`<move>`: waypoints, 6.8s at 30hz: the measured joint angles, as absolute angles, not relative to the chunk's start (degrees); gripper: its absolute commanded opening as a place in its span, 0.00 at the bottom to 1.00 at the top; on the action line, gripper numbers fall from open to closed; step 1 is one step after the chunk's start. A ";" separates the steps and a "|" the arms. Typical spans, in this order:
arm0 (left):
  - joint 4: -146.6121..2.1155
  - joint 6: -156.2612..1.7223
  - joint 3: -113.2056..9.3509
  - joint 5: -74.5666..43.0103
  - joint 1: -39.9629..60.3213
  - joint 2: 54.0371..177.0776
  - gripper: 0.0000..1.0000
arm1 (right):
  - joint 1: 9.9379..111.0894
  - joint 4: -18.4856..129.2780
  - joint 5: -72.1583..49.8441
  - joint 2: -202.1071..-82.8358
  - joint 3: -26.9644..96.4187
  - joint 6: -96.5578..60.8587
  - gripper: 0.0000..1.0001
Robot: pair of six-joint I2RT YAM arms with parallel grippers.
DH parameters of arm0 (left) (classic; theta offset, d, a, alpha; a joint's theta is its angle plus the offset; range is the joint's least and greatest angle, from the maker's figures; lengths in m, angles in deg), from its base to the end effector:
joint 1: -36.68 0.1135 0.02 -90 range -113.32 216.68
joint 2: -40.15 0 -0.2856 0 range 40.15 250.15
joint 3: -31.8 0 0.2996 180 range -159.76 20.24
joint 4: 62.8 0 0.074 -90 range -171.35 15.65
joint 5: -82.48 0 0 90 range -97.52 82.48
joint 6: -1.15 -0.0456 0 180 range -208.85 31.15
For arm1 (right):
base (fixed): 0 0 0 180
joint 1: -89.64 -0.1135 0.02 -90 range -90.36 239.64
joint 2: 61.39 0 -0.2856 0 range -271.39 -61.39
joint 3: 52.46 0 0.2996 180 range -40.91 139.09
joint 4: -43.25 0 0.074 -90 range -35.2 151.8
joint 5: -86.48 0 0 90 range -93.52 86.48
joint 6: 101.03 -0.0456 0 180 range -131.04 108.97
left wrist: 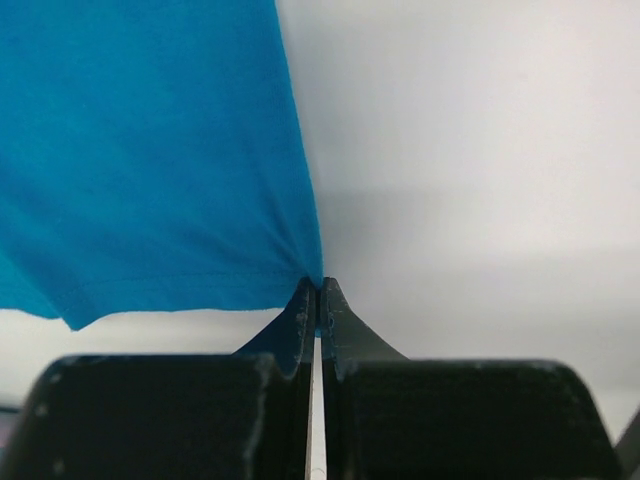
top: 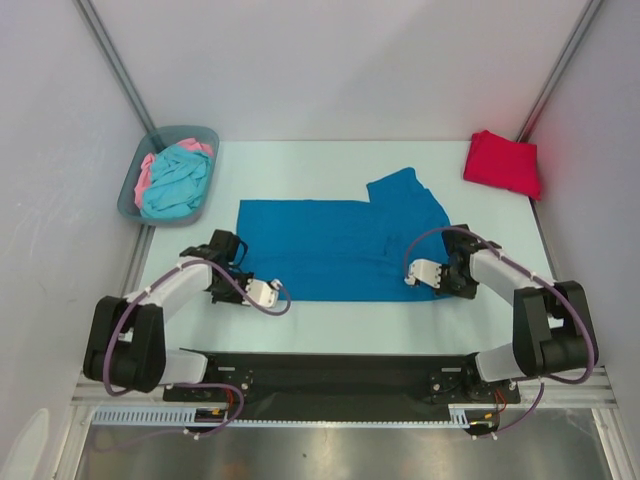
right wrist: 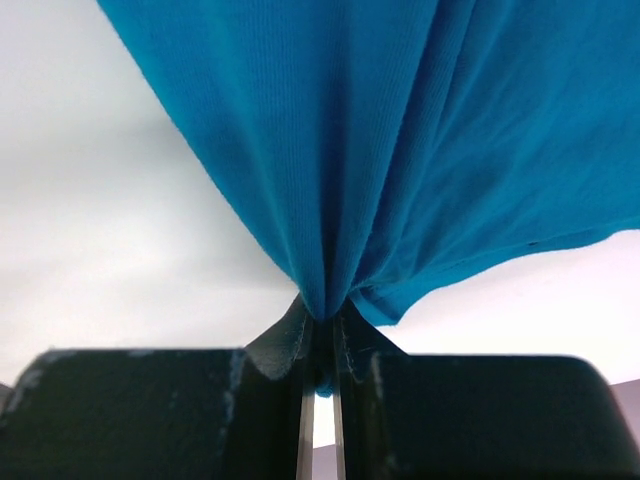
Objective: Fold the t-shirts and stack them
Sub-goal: Fold the tshirt
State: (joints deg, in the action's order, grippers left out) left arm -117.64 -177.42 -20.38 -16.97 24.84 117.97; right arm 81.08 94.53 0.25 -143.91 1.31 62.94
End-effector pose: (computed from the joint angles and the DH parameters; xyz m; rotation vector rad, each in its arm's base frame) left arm 0.2427 -0.0585 0.1457 2.2480 1.8466 -0.0382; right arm 0.2637 0.0367 0.1349 -1.9868 2.2775 -0.2261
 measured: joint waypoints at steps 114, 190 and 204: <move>-114.47 -109.56 -84.05 -22.19 36.86 168.29 0.68 | 81.06 94.26 -2.61 -208.17 92.93 13.02 0.96; -122.51 -123.37 -92.07 -27.66 37.91 174.63 0.03 | 76.62 93.67 1.94 -204.46 92.52 15.58 0.97; -116.13 -120.07 -86.06 -25.12 37.43 171.33 0.00 | 76.21 93.52 2.22 -204.46 92.52 15.51 0.96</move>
State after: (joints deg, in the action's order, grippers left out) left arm -116.13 -120.07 -86.06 -25.12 37.43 171.33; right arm 76.21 93.52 2.22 -204.46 92.52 15.51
